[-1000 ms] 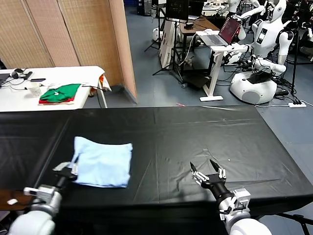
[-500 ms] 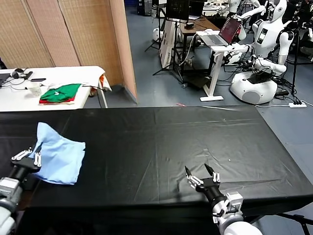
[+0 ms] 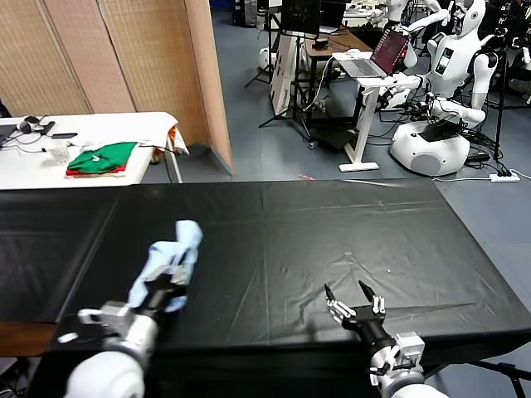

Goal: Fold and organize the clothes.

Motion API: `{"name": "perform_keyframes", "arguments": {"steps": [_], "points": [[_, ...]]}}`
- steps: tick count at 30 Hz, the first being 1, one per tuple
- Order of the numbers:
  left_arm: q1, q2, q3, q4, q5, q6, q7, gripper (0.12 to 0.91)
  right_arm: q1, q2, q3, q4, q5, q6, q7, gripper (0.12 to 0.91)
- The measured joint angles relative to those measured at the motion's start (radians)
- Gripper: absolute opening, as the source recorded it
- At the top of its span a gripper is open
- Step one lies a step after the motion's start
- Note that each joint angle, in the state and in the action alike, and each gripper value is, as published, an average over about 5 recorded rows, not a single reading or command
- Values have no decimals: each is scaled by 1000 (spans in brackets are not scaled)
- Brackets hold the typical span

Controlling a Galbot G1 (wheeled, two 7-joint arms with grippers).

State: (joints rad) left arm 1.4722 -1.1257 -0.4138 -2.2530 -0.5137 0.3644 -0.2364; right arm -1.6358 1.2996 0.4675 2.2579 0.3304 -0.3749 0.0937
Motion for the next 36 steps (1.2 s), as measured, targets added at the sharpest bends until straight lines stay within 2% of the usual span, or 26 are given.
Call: {"name": "perform_keyframes", "arguments": {"steps": [4, 8, 11, 18, 21, 31, 36], "points": [[-58, -59, 86, 55, 30, -4, 5, 198, 9, 4, -6, -3, 3, -9, 0, 907], [-73, -98, 139, 92, 70, -9, 27, 220, 29, -3, -24, -4, 34, -41, -5, 907], [-70, -113, 166, 97, 88, -21, 52, 347, 54, -16, -42, -9, 78, -76, -8, 907], [-59, -113, 172, 86, 97, -92, 113, 784, 143, -53, -91, -24, 219, -170, 10, 907], [-58, -101, 155, 87, 103, -115, 115, 885, 184, -59, -117, -33, 270, -199, 21, 907], [-34, -67, 89, 108, 146, -149, 94, 907, 309, -24, -214, -151, 329, -221, 61, 906], [-20, -67, 70, 126, 159, -172, 85, 907, 339, 9, -250, -210, 309, -219, 61, 812]]}}
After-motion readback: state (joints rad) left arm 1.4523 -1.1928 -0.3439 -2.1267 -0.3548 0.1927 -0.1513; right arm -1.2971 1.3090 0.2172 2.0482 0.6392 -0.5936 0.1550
